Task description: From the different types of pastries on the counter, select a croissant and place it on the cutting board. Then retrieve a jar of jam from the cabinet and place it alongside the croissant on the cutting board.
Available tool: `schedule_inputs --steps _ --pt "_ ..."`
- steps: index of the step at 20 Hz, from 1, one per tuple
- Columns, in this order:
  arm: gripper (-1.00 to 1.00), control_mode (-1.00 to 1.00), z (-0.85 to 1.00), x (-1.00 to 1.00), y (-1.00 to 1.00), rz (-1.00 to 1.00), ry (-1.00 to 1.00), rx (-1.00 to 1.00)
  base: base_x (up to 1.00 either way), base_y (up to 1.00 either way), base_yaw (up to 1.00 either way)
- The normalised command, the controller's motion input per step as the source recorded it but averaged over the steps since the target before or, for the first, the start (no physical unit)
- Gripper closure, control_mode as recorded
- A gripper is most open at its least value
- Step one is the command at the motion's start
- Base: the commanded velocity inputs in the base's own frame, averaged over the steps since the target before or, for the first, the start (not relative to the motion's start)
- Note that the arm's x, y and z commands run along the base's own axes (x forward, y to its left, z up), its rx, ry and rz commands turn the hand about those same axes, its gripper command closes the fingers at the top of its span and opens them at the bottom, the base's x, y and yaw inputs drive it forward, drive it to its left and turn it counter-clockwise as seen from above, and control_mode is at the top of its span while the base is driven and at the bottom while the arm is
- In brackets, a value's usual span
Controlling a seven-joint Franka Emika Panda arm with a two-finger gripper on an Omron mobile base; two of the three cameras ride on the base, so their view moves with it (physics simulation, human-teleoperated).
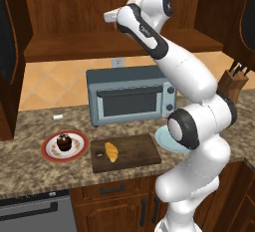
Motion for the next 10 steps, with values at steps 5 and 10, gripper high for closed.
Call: schedule_inputs --steps 5,10 --pt "1.00 -1.00 0.13 -1.00 -0.01 0.00 -0.36 0.00 0.00 0.00 0.00" --pt "1.00 -1.00 0.87 -0.94 -0.14 0.00 -0.32 0.00 0.00 0.00 0.00"
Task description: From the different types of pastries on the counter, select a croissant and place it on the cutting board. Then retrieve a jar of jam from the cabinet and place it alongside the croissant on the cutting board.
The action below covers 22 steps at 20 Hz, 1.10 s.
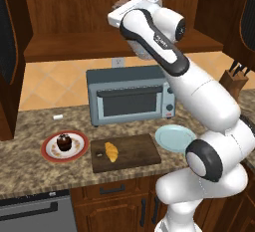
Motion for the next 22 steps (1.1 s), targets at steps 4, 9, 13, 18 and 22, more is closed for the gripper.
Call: schedule_inputs --steps 4,9,13,18,22 --pt "1.00 -1.00 0.10 -1.00 -0.14 0.00 -0.07 0.00 0.00 0.00 0.00" --pt "1.00 -1.00 -0.24 -1.00 -0.16 0.02 0.08 0.00 0.00 0.00 0.00" --pt "1.00 -1.00 -0.20 -1.00 -0.14 0.02 0.03 0.00 0.00 0.00 0.00" --pt "1.00 -1.00 -0.46 -1.00 -0.13 0.00 0.04 0.05 0.00 0.00 0.00" --pt "1.00 -1.00 -0.41 -0.96 -0.20 0.01 0.11 0.08 0.00 0.00 0.00"
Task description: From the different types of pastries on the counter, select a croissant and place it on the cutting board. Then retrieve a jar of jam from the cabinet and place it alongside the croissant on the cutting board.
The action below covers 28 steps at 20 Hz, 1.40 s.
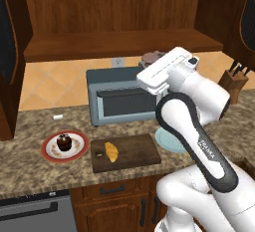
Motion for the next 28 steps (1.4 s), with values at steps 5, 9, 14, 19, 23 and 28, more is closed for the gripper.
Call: schedule_inputs --steps 5,9,14,19,23,28 --pt "1.00 -1.00 -0.56 -0.40 -0.36 0.09 0.11 0.01 0.00 0.00 0.00" --pt "1.00 -1.00 -0.71 0.40 -0.69 0.35 0.06 0.00 0.00 0.00 0.00" --pt "1.00 -1.00 -0.88 0.29 -0.46 0.39 0.01 0.00 0.00 0.00 0.00" --pt "1.00 -1.00 -1.00 0.11 0.00 0.20 -0.10 -0.04 0.00 0.00 0.00" --pt "1.00 -1.00 -1.00 0.22 -0.02 0.29 -0.11 0.00 0.00 0.00 0.00" --pt "1.00 -1.00 -0.93 0.14 0.01 0.24 0.05 0.00 0.00 0.00 0.00"
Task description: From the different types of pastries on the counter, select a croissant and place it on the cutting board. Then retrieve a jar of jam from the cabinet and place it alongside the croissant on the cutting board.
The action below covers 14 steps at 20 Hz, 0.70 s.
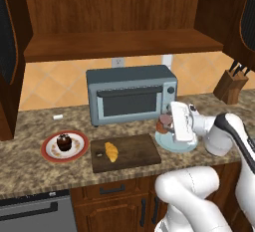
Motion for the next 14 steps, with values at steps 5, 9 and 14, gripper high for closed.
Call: schedule_inputs --steps 5,9,14 --pt "1.00 -1.00 -0.80 0.49 0.00 0.20 -0.01 0.00 0.00 0.00 0.00" --pt "1.00 -1.00 -0.89 0.47 0.09 0.17 -0.01 0.00 0.00 0.00 0.00" --pt "1.00 -1.00 -0.36 0.56 0.14 0.11 -0.02 0.01 0.00 0.00 0.00"
